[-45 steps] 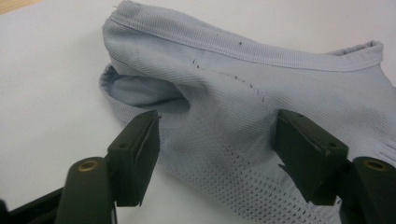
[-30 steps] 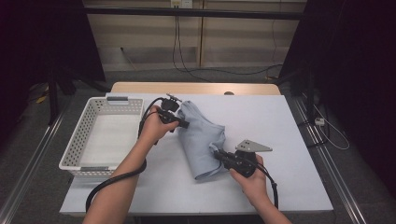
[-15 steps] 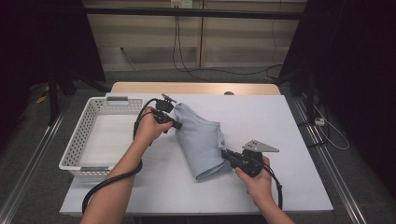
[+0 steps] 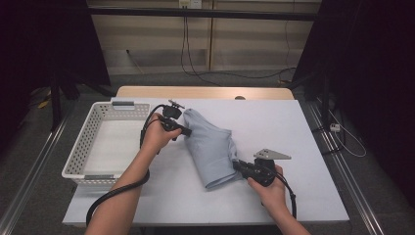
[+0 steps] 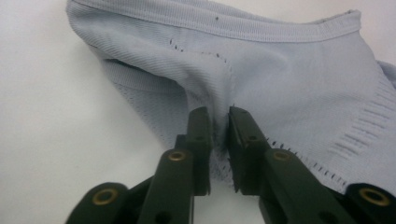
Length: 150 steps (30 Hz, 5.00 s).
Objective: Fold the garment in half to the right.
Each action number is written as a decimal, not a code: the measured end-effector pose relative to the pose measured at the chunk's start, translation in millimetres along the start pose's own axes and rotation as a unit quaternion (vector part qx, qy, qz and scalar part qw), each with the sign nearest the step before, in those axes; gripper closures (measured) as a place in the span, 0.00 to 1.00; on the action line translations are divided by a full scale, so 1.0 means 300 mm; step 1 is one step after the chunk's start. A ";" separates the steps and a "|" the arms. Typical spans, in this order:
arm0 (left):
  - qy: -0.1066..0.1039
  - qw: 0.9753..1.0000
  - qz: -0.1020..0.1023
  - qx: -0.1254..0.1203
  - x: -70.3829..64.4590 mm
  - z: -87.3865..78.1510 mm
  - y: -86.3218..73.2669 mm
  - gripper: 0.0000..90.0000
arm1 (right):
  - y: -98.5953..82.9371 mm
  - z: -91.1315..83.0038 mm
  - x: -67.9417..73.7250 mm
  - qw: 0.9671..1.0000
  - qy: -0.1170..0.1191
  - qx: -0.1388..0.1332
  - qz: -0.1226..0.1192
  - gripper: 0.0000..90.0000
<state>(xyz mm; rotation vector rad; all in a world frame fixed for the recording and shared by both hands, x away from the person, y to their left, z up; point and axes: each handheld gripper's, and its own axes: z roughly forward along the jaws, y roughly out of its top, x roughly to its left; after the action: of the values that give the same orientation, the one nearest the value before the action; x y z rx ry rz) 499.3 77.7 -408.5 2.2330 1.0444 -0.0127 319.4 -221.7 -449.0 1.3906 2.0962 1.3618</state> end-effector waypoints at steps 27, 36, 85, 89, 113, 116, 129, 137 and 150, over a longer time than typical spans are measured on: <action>-0.002 0.999 -0.021 -0.024 -0.057 -0.037 -0.062 0.22 | 0.101 -0.010 -0.043 0.998 -0.017 -0.024 -0.057 0.44; -0.003 0.999 -0.024 -0.021 -0.089 -0.031 -0.074 0.16 | 0.099 -0.022 -0.062 0.998 -0.021 -0.022 -0.048 0.30; -0.008 0.997 -0.064 -0.035 -0.213 0.093 -0.206 0.65 | 0.066 -0.082 -0.084 0.996 -0.061 -0.022 -0.057 0.21; -0.008 0.998 -0.059 -0.030 -0.218 0.085 -0.203 0.82 | 0.065 -0.079 -0.084 0.996 -0.060 -0.021 -0.058 0.21; 0.046 0.993 -0.101 -0.043 -0.096 -0.029 -0.170 0.34 | 0.061 -0.084 -0.089 0.997 -0.058 -0.021 -0.055 0.20; 0.041 0.993 -0.100 -0.049 -0.110 -0.024 -0.167 0.27 | 0.061 -0.082 -0.084 0.997 -0.055 -0.021 -0.057 0.20; 0.071 0.991 -0.091 -0.063 -0.150 0.027 -0.153 0.10 | 0.063 -0.080 -0.078 0.997 -0.054 -0.020 -0.057 0.20; 0.095 0.990 -0.097 -0.045 -0.128 0.079 -0.186 0.10 | 0.063 -0.082 -0.076 0.997 -0.052 -0.021 -0.061 0.20; 0.082 0.991 -0.091 -0.044 -0.168 0.074 -0.197 0.51 | 0.063 -0.079 -0.073 0.996 -0.052 -0.020 -0.062 0.20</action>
<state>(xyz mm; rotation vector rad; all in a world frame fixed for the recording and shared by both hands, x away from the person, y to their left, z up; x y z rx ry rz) 430.2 58.0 -445.4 2.0800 1.3096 0.1375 325.3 -251.3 -426.7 1.2650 2.0396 1.2480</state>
